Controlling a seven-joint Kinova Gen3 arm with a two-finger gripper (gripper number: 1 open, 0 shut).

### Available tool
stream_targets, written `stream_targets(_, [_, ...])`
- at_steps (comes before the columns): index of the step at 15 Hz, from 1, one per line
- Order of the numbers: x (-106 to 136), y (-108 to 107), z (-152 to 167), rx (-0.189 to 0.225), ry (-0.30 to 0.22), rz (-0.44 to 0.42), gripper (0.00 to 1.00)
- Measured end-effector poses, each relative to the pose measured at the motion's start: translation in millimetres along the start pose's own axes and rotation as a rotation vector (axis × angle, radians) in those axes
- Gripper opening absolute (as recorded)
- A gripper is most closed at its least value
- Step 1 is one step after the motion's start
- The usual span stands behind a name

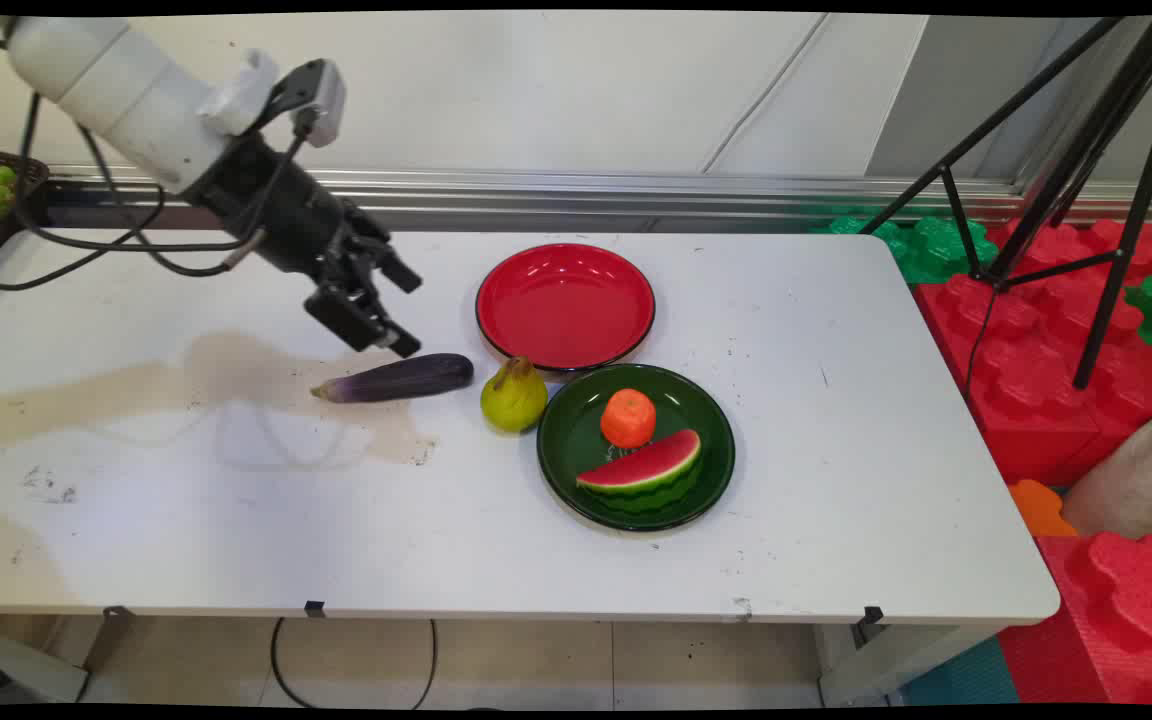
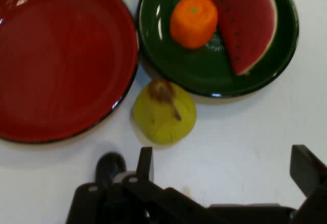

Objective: Pick up the mandarin from the green plate

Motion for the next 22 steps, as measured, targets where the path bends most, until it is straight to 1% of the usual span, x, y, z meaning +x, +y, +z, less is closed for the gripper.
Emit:
stream_targets(4, [21, -1, 23, -0.019, 0.017, 0.059, 1.0])
stream_targets(8, [35, -2, 47, -0.039, 0.019, 0.1, 1.0])
stream_targets(14, [52, -5, 91, -0.062, 0.016, 0.147, 1.0])
stream_targets(18, [64, -8, 128, -0.076, 0.007, 0.183, 1.0])
stream_targets(22, [72, -10, 156, -0.086, 0.002, 0.216, 1.0])
